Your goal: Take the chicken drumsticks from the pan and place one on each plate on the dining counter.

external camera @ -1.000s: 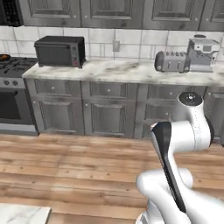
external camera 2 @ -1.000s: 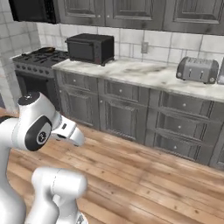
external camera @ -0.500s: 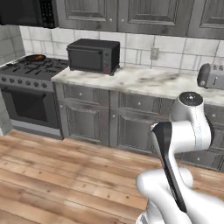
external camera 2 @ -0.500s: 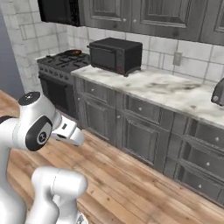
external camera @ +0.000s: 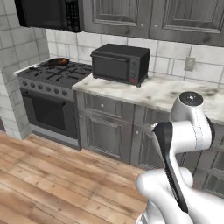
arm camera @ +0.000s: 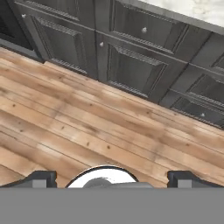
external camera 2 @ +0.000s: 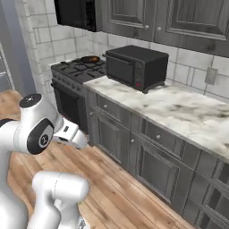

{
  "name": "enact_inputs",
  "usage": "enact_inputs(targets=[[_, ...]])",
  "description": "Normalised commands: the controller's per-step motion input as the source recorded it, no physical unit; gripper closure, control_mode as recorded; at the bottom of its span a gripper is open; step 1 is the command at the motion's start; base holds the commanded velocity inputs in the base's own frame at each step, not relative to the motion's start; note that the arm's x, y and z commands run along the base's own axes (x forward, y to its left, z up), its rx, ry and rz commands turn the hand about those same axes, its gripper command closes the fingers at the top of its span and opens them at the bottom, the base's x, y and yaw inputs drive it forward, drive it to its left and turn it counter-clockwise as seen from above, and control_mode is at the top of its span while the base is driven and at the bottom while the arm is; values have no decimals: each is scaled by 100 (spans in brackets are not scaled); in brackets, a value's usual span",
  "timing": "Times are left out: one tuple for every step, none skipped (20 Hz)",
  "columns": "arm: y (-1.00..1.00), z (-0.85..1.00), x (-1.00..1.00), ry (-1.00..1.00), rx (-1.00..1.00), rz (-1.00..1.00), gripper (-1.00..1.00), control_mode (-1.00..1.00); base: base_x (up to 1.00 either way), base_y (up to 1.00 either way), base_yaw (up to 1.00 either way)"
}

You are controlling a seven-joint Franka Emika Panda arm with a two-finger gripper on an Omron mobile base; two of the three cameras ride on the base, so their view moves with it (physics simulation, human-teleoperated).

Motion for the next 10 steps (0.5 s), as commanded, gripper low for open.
enact_inputs(targets=[[0, 0, 0, 0, 0, 0, -100, 100, 100, 41, 0], [0, 0, 0, 0, 0, 0, -100, 100, 100, 51, 0], [0, 0, 0, 0, 0, 0, -100, 100, 100, 55, 0], [0, 0, 0, 0, 0, 0, -100, 100, 100, 61, -2], [0, 0, 0, 0, 0, 0, -100, 100, 100, 64, -4], [0, 0, 0, 0, 0, 0, -100, 100, 98, 66, -8], [0, 0, 0, 0, 0, 0, -100, 100, 97, 68, -10], [0, 0, 0, 0, 0, 0, -100, 100, 94, 70, -12], [0, 0, 0, 0, 0, 0, -100, 100, 94, 71, -13], [0, 0, 0, 0, 0, 0, -100, 100, 93, 73, -13]])
